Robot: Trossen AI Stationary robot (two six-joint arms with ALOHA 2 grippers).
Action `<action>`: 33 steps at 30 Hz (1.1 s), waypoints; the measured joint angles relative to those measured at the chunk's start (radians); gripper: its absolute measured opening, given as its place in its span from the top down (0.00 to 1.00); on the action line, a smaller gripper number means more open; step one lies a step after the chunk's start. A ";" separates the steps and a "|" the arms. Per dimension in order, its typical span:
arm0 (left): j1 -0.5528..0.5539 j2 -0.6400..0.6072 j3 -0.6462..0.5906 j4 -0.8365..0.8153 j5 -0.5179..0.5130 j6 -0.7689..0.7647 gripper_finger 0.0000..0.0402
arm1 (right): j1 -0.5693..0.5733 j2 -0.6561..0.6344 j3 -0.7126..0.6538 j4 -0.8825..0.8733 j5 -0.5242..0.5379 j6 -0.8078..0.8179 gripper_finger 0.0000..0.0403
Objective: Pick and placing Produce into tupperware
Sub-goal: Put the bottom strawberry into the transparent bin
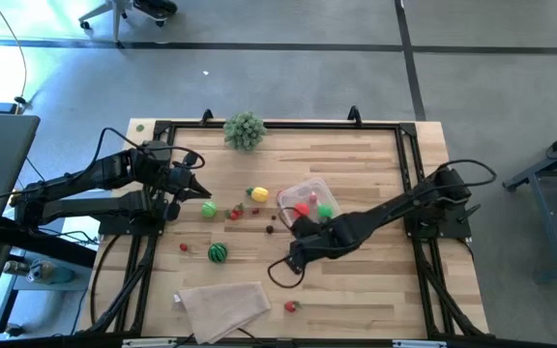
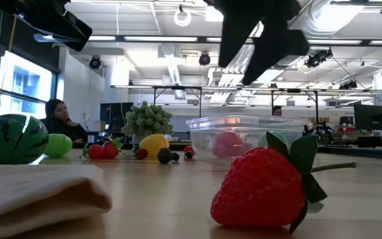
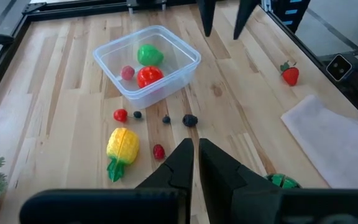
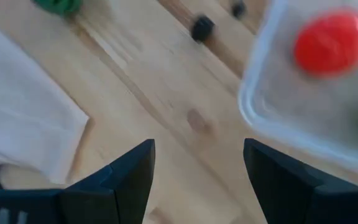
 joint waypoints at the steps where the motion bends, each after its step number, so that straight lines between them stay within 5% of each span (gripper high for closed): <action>1: 0.000 0.000 0.000 0.000 0.000 0.000 0.96 | 0.005 0.004 0.000 0.026 0.013 -0.066 0.41; 7: 0.000 0.000 0.000 0.000 0.000 0.000 0.96 | 0.051 0.006 0.000 0.223 0.013 -0.541 0.41; 12: 0.000 0.000 0.000 0.000 0.000 0.000 0.96 | 0.093 0.005 0.000 0.337 -0.122 -0.843 0.41; 22: 0.000 0.000 0.000 0.000 0.000 0.000 0.96 | 0.196 0.017 0.001 0.389 0.006 -0.746 0.41; 33: 0.000 0.000 0.000 0.000 0.000 0.000 0.96 | 0.260 0.177 0.000 0.387 0.016 -0.719 0.41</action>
